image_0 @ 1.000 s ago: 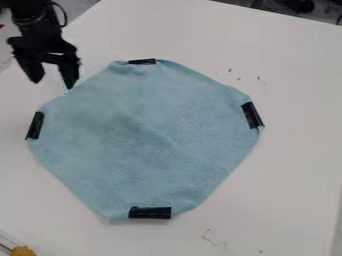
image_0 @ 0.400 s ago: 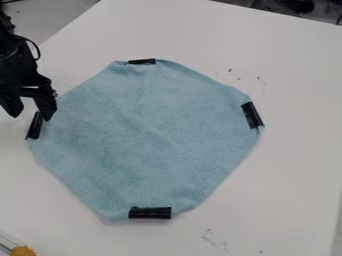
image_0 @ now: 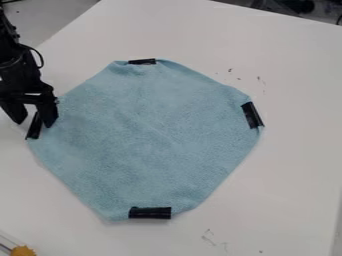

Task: Fold the blue cloth from left to right

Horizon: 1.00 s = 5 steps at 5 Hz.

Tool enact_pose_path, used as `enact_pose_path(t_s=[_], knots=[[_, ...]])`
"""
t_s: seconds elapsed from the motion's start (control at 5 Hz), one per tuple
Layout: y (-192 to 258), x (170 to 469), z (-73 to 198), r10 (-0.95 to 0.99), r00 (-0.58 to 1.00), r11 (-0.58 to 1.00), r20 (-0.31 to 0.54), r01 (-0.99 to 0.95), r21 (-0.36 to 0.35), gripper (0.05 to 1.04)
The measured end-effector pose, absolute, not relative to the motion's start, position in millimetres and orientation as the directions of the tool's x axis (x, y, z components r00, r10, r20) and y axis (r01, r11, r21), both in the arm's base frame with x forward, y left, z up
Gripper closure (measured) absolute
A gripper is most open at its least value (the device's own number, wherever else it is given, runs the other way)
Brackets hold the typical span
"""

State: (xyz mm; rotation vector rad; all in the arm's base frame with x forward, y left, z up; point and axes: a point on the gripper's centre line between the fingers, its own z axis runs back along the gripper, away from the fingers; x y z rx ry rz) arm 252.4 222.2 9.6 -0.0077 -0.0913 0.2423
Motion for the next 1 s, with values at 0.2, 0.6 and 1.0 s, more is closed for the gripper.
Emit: enact_pose_path(t_s=[0.2,0.6,1.0], knots=[[224.2,255.3,8.6,0.235,0.968,0.972,0.088,-0.234,-0.019,0.429],[220.2,260.0,11.4,0.22,0.973,0.975,0.065,-0.22,-0.013,0.932],[177.8,284.2,48.6,0.174,0.982,0.98,0.079,-0.18,0.08,1.025]])
